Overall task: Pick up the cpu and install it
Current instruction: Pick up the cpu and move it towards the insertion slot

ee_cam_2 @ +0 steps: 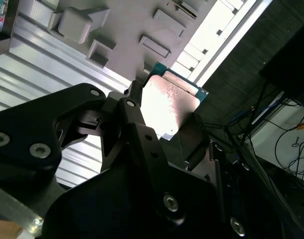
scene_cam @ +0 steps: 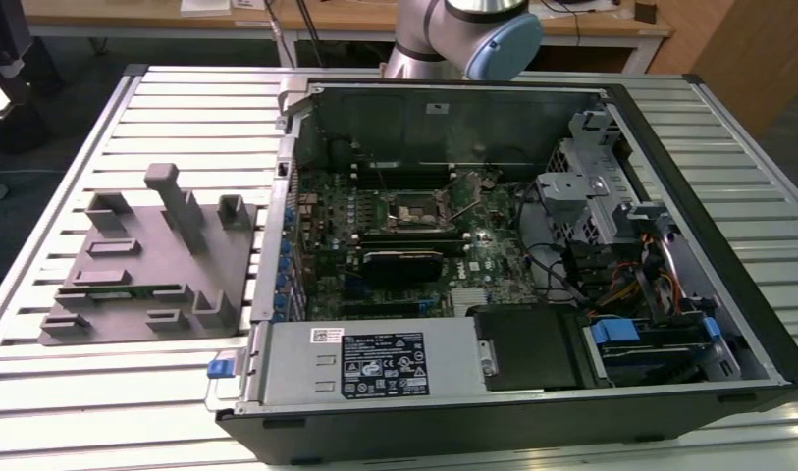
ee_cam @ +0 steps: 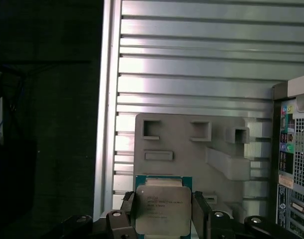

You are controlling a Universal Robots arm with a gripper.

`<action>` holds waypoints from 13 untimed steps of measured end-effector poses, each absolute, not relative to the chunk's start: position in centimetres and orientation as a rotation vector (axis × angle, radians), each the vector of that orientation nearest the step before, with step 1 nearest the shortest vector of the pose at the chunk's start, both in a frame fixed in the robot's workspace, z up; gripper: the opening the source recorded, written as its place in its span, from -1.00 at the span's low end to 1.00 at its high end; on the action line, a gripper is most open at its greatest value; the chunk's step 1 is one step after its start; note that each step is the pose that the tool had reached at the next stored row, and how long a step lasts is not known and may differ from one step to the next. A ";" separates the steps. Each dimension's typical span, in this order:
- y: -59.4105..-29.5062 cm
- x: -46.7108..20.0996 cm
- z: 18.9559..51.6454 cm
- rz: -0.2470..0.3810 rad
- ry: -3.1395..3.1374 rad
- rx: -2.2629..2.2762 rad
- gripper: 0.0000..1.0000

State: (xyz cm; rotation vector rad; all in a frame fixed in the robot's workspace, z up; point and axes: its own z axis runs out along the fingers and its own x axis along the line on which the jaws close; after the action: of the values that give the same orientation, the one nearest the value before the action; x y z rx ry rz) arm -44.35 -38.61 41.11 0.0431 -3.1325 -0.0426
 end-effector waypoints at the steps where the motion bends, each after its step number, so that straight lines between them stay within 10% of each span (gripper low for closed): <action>1: -38.6 -44.3 41.3 -0.043 -3.132 0.043 0.08; 13: -38.4 -44.3 43.2 -0.043 -3.133 0.043 0.08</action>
State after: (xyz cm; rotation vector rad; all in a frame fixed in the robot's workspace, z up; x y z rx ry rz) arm -44.35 -38.41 43.21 0.0431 -3.1329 -0.0426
